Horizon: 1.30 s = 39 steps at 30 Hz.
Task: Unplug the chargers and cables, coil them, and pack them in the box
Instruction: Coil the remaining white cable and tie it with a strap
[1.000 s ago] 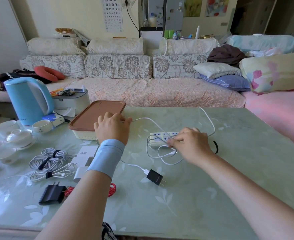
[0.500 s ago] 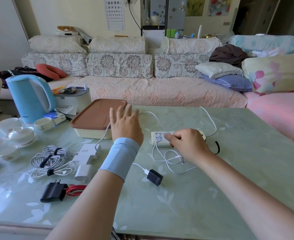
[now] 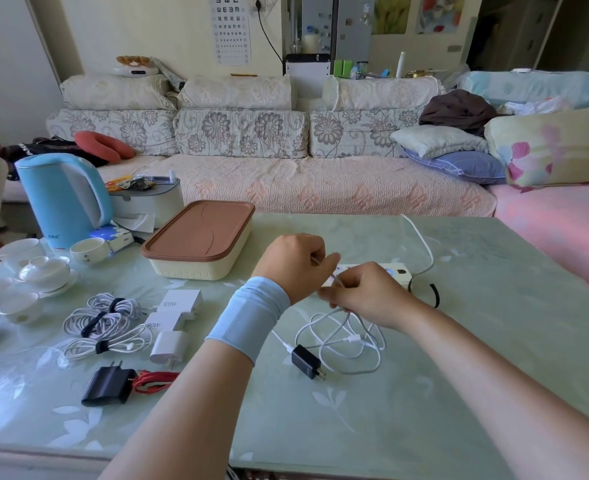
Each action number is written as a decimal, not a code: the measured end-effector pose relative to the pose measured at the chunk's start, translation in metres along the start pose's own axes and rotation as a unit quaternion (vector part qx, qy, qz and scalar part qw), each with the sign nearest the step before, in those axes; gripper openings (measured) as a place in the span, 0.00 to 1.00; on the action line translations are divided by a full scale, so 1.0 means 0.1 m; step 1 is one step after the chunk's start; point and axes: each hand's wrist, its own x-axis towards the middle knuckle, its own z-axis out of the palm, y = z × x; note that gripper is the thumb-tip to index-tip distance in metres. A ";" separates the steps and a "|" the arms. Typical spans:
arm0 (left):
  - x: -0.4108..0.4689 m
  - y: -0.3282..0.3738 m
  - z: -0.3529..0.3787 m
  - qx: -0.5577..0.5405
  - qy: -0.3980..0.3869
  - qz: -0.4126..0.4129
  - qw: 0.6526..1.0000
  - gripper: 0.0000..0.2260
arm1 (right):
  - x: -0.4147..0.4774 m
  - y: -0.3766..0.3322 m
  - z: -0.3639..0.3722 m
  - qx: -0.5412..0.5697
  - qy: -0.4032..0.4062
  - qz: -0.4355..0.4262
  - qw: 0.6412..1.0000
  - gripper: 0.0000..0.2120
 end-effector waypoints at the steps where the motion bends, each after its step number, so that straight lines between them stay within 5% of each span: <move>1: 0.00 -0.01 -0.01 0.004 0.019 0.005 1.000 0.17 | 0.00 0.01 -0.01 0.000 -0.027 0.003 1.000 0.17; 7: 0.05 -0.26 -0.30 -0.007 0.255 -0.031 0.966 0.17 | -0.05 0.06 -0.10 -0.093 -0.098 0.062 0.989 0.15; 12: 0.02 -0.35 -0.34 -0.001 0.299 -0.075 0.951 0.19 | -0.06 0.04 -0.08 -0.111 -0.057 0.050 0.991 0.01; 15: 0.03 -0.36 -0.38 -0.018 0.327 -0.125 0.937 0.18 | -0.05 0.05 -0.03 -0.149 -0.053 0.030 0.987 0.10; 20: 0.02 -0.52 -0.38 -0.064 0.372 -0.225 0.898 0.17 | -0.01 0.11 -0.07 -0.032 -0.086 0.067 0.994 0.12; 24: -0.02 -0.63 -0.32 0.017 0.250 -0.296 0.922 0.18 | 0.01 0.14 -0.10 -0.149 -0.027 0.049 0.987 0.15; 26: -0.02 -0.65 -0.25 0.070 0.186 -0.276 0.940 0.09 | 0.00 0.10 -0.07 -0.173 -0.017 0.043 0.984 0.15; 27: -0.03 -0.63 -0.22 0.091 0.164 -0.248 0.950 0.05 | 0.00 0.08 -0.05 -0.181 -0.013 0.043 0.982 0.16; 30: -0.03 -0.50 -0.11 0.131 0.126 -0.080 0.980 0.26 | -0.02 0.03 0.00 -0.186 -0.014 0.045 0.981 0.16; 33: 0.00 -0.23 -0.06 0.081 0.022 0.032 0.996 0.28 | 0.00 0.01 0.06 -0.147 -0.009 0.034 0.988 0.17; 36: -0.05 0.03 0.00 -0.037 -0.186 -0.071 0.979 0.14 | 0.02 0.01 0.06 -0.078 0.035 0.004 0.996 0.18; 39: -0.03 0.03 -0.01 -0.030 -0.178 -0.106 0.978 0.17 | 0.02 0.05 -0.01 -0.060 0.072 -0.002 0.996 0.18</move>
